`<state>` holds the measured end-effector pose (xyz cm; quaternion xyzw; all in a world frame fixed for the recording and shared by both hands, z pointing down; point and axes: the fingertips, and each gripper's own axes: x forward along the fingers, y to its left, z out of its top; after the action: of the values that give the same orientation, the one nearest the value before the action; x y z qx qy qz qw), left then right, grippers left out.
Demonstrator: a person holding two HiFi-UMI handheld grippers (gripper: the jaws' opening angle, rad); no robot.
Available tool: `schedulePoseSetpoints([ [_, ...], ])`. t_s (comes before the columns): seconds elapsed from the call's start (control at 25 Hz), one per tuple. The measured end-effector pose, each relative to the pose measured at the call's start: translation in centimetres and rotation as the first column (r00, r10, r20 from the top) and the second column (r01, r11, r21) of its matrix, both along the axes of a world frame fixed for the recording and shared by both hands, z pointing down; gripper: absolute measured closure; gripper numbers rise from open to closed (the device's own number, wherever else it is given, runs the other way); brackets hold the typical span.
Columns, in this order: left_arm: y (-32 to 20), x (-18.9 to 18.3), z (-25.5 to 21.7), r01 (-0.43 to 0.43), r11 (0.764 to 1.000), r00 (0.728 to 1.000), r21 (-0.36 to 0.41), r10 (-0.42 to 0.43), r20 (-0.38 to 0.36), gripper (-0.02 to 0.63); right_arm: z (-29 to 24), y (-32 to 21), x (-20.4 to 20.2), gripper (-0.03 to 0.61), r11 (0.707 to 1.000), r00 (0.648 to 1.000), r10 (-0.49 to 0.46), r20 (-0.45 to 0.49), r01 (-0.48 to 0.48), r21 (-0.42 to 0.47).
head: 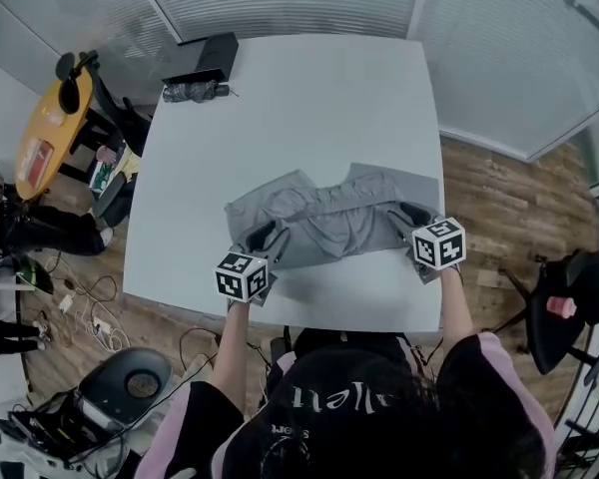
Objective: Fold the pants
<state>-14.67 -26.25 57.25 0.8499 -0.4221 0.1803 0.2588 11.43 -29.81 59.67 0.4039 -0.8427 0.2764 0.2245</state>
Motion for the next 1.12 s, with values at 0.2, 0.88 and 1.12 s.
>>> schedulePoseSetpoints([
  [0.2,2.3,1.5,-3.8,-0.043,0.996,0.999,0.074,0.045,-0.027,0.460,-3.4,2.7,-2.2,0.416,0.998,0.998,-0.026,0.051,0.023,0.062],
  [0.88,12.6,1.3,-9.0,-0.096,0.978,0.994,0.187,0.104,-0.033,0.462,-10.0,12.7,-9.2,0.428,0.986,0.987,-0.012,0.159,-0.015,0.166],
  [1.12,16.0,0.2,-9.2,-0.131,0.973,0.988,0.190,0.144,-0.055,0.462,-11.2,16.0,-10.9,0.448,0.982,0.986,0.026,0.162,-0.055,0.178],
])
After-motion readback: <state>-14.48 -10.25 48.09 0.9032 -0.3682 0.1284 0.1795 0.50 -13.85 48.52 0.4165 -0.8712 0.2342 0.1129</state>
